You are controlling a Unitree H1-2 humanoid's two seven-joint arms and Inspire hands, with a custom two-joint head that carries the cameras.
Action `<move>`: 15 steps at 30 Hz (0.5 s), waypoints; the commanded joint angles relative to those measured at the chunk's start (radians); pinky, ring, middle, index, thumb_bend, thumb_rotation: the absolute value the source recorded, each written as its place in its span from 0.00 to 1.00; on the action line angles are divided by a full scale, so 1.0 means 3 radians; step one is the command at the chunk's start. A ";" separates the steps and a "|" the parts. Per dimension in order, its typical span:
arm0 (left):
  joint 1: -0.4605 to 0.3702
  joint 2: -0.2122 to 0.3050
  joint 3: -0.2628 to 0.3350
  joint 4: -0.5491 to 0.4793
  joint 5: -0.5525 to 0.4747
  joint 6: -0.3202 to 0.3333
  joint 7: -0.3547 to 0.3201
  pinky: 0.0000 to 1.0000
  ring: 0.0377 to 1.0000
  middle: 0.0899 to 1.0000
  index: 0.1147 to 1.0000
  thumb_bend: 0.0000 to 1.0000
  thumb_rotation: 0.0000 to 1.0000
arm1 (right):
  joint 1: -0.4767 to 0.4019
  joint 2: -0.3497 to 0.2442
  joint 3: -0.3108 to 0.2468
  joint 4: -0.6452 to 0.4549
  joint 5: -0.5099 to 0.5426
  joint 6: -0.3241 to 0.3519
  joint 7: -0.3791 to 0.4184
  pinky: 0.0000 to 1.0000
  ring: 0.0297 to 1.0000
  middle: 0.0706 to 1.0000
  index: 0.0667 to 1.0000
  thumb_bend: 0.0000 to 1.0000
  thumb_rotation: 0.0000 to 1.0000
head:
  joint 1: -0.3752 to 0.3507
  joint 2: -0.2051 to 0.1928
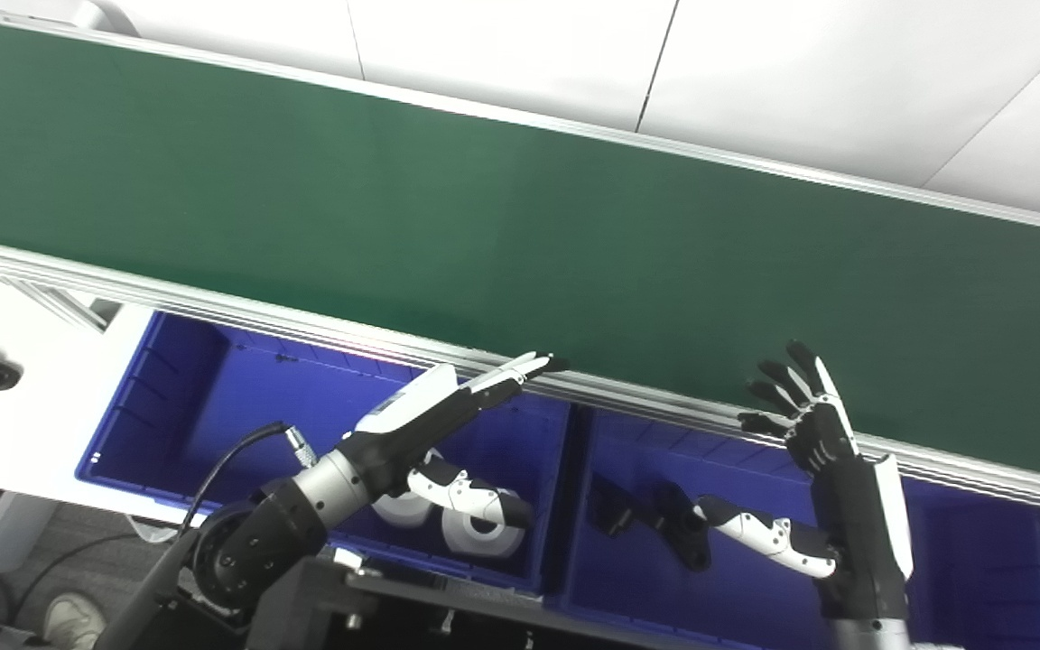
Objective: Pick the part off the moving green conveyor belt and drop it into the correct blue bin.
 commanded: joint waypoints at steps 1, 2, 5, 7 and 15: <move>0.0028 -0.0057 -0.0010 -0.0006 -0.0168 -0.0276 0.0101 0.91 0.97 1.00 0.97 0.82 0.66 | 0.0071 -0.0022 0.0039 -0.0100 -0.0065 -0.0049 0.0042 0.69 0.83 0.87 0.95 0.86 0.37 | -0.0028 -0.0012; 0.0026 -0.0066 -0.0013 0.0025 -0.0182 -0.0317 0.0104 0.93 0.98 1.00 0.98 0.83 0.66 | 0.0083 -0.0036 0.0061 -0.0106 -0.0091 -0.0021 0.0065 0.70 0.83 0.88 0.95 0.87 0.37 | -0.0072 -0.0020; 0.0001 -0.0068 0.0006 0.0114 -0.0264 -0.0303 0.0076 0.95 1.00 1.00 1.00 0.86 0.64 | 0.0114 -0.0070 0.0131 -0.0136 -0.0224 0.0118 0.0148 0.72 0.86 0.90 0.94 0.89 0.41 | -0.0194 -0.0046; -0.0006 -0.0069 0.0034 0.0187 -0.0315 -0.0332 0.0085 0.93 0.99 1.00 1.00 0.88 0.62 | 0.0144 -0.0080 0.0178 -0.0184 -0.0332 0.0228 0.0196 0.73 0.88 0.93 0.95 0.90 0.44 | -0.0269 -0.0092; 0.0000 0.0040 0.0141 0.0309 -0.0656 -0.0287 -0.0029 0.98 1.00 1.00 1.00 0.89 0.57 | 0.0226 0.0003 0.0353 -0.0279 -0.0664 0.0503 0.0228 0.83 0.94 0.97 1.00 0.92 0.42 | -0.0859 -0.0214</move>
